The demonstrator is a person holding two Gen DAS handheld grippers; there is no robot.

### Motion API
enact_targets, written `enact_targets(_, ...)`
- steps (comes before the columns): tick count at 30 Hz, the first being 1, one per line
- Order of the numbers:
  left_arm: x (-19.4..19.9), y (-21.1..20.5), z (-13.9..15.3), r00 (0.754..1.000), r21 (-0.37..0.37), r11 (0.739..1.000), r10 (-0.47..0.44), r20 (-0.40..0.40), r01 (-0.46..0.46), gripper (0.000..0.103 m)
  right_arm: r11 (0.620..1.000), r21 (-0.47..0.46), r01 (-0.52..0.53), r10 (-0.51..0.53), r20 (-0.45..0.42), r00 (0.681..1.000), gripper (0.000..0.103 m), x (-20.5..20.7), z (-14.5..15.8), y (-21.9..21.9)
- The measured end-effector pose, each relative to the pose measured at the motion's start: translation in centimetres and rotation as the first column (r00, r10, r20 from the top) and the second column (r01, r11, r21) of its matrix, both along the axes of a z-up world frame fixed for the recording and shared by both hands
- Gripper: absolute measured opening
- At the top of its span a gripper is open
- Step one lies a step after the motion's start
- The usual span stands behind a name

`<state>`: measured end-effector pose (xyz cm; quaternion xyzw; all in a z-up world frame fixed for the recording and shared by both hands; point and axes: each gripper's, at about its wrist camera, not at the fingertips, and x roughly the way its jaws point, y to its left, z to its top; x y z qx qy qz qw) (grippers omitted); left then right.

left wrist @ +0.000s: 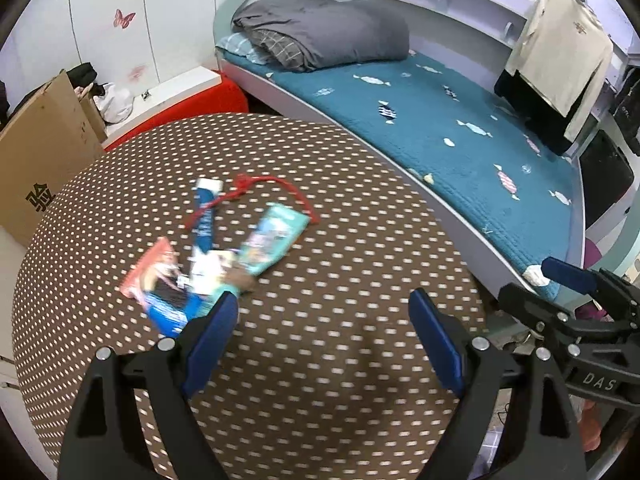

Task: Collect trash
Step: 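Move both open tools back from the bin to the table, then grasp the teal cartoon-printed tube with the left tool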

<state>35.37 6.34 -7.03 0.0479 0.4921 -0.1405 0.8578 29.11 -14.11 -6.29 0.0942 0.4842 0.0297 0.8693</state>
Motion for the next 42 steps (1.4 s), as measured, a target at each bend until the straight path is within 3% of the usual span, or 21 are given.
enact_targets(12,5.1,3.8,-2.2,0.997,0.058,0.998,0.019,-0.080,-0.015,0.085,0.998,0.034,-0.047,0.049,-0.056,0.997,0.081,2.7,-1.4,4.2)
enact_targets(16,5.6,3.1,-3.1,0.994,0.086,0.996,-0.017,-0.107,0.027,0.062,0.998,0.022,-0.055,0.056,-0.064,0.996,0.081,3.3,-1.6,5.0)
enact_targets(17,5.5,2.9,-3.3,0.994,0.094,0.995,-0.024,-0.109,0.035,0.047,0.998,0.024,-0.056,0.057,-0.068,0.996,0.081,3.4,-1.7,5.1)
enact_targets(20,5.1,2.8,-3.3,0.996,0.120,0.993,-0.005,-0.084,0.015,0.020,0.998,0.015,-0.060,0.061,-0.068,0.996,0.081,3.3,-1.7,5.2)
enact_targets(27,3.8,5.5,-0.4,0.999,0.025,0.998,0.050,-0.009,-0.050,0.018,0.998,0.016,-0.061,0.061,-0.060,0.996,0.081,3.1,-1.2,5.3)
enact_targets(32,2.4,8.3,1.5,0.992,-0.016,0.993,0.120,0.034,-0.120,0.018,0.993,0.021,-0.116,0.117,-0.038,0.992,0.081,3.7,0.1,7.0)
enact_targets(38,0.7,12.6,2.0,0.970,-0.038,0.971,0.238,0.037,-0.237,0.018,0.970,0.038,-0.241,0.241,-0.003,0.971,0.081,5.0,1.8,11.2)
enact_targets(42,-0.1,15.7,1.7,0.951,-0.056,0.950,0.308,0.027,-0.306,0.018,0.929,0.069,-0.365,0.367,-0.018,0.930,0.081,6.3,1.9,15.3)
